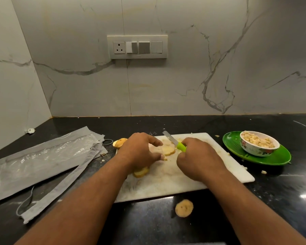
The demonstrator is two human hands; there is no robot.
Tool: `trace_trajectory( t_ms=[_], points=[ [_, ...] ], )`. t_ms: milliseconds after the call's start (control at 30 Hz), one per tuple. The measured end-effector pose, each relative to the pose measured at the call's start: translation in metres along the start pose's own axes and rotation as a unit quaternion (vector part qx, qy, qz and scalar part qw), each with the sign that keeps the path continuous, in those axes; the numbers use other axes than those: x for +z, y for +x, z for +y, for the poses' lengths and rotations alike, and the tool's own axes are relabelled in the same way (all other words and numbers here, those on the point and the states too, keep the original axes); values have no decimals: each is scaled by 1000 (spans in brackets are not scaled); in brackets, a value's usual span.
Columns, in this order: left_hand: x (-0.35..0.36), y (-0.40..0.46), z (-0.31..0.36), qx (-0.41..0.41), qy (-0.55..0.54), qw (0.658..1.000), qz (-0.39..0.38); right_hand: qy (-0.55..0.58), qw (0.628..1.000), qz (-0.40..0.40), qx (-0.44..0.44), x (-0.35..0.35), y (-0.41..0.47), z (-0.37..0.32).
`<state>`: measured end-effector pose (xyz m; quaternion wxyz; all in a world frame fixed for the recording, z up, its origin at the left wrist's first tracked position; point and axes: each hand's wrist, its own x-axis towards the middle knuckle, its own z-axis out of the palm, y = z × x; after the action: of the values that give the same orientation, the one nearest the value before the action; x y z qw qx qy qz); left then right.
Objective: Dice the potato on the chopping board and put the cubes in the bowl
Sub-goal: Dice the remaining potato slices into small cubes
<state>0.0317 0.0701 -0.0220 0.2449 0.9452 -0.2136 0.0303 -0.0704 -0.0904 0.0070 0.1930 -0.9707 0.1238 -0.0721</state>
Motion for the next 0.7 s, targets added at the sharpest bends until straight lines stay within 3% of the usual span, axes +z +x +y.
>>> trace_trajectory(
  t_ms=[200,433,567,700],
  points=[
    [3,8,-1,21,5,997,-69,-10,999,15,32,14,62,0],
    [12,14,-4,24,-22,999,-8,-52,998,-32,27,23,91,-9],
    [16,8,6,27,43,998,43,-51,997,-54,-9,26,96,-12],
    [9,6,1,22,4,999,24,-12,998,-63,-23,22,100,-5]
  ],
)
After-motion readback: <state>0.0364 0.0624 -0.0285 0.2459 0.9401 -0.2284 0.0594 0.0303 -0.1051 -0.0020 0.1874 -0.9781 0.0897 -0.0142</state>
